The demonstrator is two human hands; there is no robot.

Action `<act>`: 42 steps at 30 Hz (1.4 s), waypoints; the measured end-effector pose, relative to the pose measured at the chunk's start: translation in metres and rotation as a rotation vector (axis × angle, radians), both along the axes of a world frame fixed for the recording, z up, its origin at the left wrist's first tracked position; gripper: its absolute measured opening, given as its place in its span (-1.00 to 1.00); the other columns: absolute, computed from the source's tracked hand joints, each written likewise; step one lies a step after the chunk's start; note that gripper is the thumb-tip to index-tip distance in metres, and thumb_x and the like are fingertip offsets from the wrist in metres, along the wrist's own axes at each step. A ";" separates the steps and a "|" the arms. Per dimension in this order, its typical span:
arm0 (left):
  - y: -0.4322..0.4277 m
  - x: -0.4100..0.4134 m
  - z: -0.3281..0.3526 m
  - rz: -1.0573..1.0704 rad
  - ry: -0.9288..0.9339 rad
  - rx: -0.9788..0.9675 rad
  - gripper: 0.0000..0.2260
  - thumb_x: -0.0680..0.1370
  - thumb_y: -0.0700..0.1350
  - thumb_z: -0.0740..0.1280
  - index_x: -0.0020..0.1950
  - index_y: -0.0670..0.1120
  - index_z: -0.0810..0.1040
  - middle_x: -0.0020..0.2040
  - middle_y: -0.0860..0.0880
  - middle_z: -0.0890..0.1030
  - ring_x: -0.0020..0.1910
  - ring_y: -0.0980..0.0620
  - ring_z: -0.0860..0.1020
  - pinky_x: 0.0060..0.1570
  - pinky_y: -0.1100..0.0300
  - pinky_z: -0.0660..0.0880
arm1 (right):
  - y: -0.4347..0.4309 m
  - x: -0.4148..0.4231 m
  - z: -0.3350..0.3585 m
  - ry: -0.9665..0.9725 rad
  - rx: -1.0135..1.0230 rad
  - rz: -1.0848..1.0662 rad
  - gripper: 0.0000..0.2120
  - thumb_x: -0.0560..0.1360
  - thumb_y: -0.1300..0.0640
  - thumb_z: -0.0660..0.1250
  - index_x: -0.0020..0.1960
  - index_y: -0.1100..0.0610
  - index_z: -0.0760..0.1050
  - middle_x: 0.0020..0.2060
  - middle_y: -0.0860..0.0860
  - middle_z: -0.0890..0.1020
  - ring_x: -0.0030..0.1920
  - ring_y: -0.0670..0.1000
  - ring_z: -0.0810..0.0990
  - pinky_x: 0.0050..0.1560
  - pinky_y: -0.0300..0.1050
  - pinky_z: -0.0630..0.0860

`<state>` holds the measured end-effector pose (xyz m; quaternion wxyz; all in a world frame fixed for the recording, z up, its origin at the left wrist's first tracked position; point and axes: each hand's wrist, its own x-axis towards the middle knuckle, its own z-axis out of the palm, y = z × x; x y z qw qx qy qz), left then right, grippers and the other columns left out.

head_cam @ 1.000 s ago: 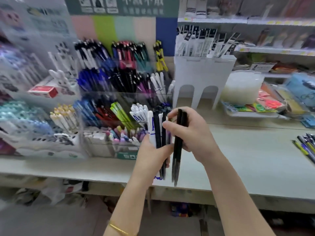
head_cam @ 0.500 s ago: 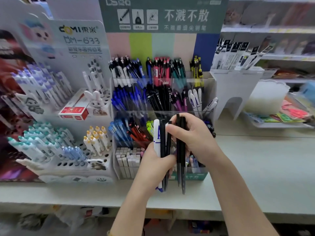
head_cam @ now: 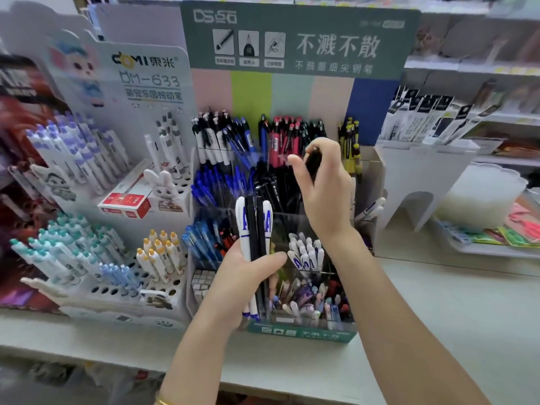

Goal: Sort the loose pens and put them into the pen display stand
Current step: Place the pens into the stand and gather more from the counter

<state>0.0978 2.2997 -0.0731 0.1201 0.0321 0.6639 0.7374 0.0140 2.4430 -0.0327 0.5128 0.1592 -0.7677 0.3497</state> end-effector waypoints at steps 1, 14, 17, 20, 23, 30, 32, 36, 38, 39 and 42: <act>0.000 -0.001 0.000 -0.001 -0.001 0.011 -0.83 0.53 -0.26 0.34 -0.18 -0.13 0.37 -0.45 -0.13 0.41 -0.46 -0.07 0.37 -0.49 0.17 0.42 | 0.000 -0.004 -0.004 0.013 0.047 -0.005 -0.72 0.53 0.05 0.30 0.10 0.12 0.25 -0.28 0.06 0.53 -0.39 -0.01 0.48 -0.40 -0.23 0.43; -0.003 -0.021 0.002 -0.095 0.006 0.015 -0.71 0.36 -0.11 0.40 -0.02 -0.17 0.39 -0.46 -0.05 0.45 -0.46 -0.01 0.40 -0.39 0.17 0.42 | -0.007 -0.012 -0.042 -0.151 0.363 -0.310 -0.65 0.58 0.03 0.17 0.13 0.24 0.59 -0.09 0.15 0.54 -0.18 0.09 0.52 -0.41 -0.12 0.51; -0.005 -0.025 0.000 -0.063 0.050 -0.063 -0.77 0.37 -0.10 0.42 -0.09 -0.11 0.43 -0.42 -0.01 0.49 -0.43 0.04 0.45 -0.32 0.18 0.43 | -0.013 0.006 -0.029 -0.197 0.063 -0.162 -0.70 0.58 0.07 0.18 0.18 0.19 0.57 -0.04 0.06 0.51 -0.06 -0.03 0.47 -0.16 -0.28 0.43; -0.004 -0.031 0.001 -0.011 0.072 -0.138 -0.81 0.43 -0.15 0.45 -0.06 -0.03 0.47 -0.36 0.05 0.54 -0.38 0.10 0.51 -0.31 0.21 0.45 | -0.025 0.032 -0.011 -0.439 -0.398 0.230 -0.80 0.52 -0.04 0.28 0.04 0.02 0.58 -0.20 -0.08 0.51 -0.18 -0.09 0.48 -0.15 -0.24 0.44; -0.001 -0.034 0.005 -0.018 0.135 -0.152 -0.82 0.43 -0.26 0.41 -0.04 -0.06 0.51 -0.40 0.06 0.53 -0.44 0.13 0.49 -0.41 0.27 0.43 | -0.037 0.043 -0.005 -0.643 -0.258 0.302 -0.77 0.41 0.00 0.44 0.07 -0.05 0.57 -0.22 -0.10 0.50 -0.20 -0.03 0.54 -0.12 -0.11 0.55; -0.013 -0.038 0.010 -0.142 0.189 -0.087 -0.81 0.44 -0.22 0.47 -0.04 -0.04 0.53 -0.31 0.05 0.61 -0.34 0.16 0.58 -0.31 0.31 0.50 | -0.032 0.048 -0.001 -0.704 -0.570 0.464 -0.88 0.49 0.25 0.38 -0.01 0.08 0.56 -0.34 -0.10 0.55 -0.46 -0.08 0.46 -0.50 -0.21 0.44; -0.017 -0.039 0.010 -0.153 0.166 -0.055 -0.80 0.45 -0.15 0.48 0.00 0.05 0.54 -0.23 0.09 0.66 -0.23 0.19 0.62 -0.22 0.31 0.54 | -0.030 0.047 -0.001 -0.727 -0.599 0.490 -0.90 0.48 0.22 0.39 -0.02 0.09 0.54 -0.33 -0.07 0.56 -0.46 -0.08 0.45 -0.51 -0.21 0.41; -0.022 -0.041 0.006 -0.173 0.086 0.034 -0.61 0.40 0.11 0.38 0.17 -0.01 0.52 -0.18 0.10 0.68 -0.16 0.14 0.64 -0.13 0.21 0.54 | -0.022 0.042 0.001 -0.745 -0.678 0.534 -0.91 0.49 0.25 0.35 -0.02 0.16 0.48 -0.39 0.00 0.56 -0.51 -0.07 0.41 -0.57 -0.23 0.36; -0.023 -0.044 0.005 -0.151 0.056 0.046 -0.67 0.42 0.10 0.34 0.11 -0.03 0.53 -0.24 0.08 0.65 -0.24 0.13 0.61 -0.19 0.19 0.52 | -0.017 0.041 0.007 -0.653 -0.663 0.457 -0.93 0.52 0.29 0.32 -0.01 0.18 0.48 -0.34 0.05 0.61 -0.50 -0.07 0.42 -0.56 -0.24 0.38; -0.025 -0.046 0.004 -0.143 0.043 0.050 -0.73 0.45 0.07 0.33 0.04 -0.05 0.51 -0.29 0.06 0.59 -0.31 0.12 0.56 -0.23 0.18 0.50 | -0.012 0.040 0.011 -0.586 -0.675 0.407 -0.92 0.53 0.30 0.31 0.00 0.17 0.48 -0.31 0.05 0.62 -0.50 -0.08 0.43 -0.55 -0.24 0.39; -0.030 -0.050 -0.002 -0.143 0.019 0.074 -0.88 0.56 -0.09 0.33 -0.04 -0.09 0.42 -0.36 -0.01 0.44 -0.38 0.06 0.42 -0.34 0.16 0.43 | 0.003 0.033 0.018 -0.361 -0.587 0.193 -0.90 0.53 0.21 0.34 0.00 0.04 0.46 -0.25 0.05 0.62 -0.45 -0.06 0.47 -0.45 -0.18 0.46</act>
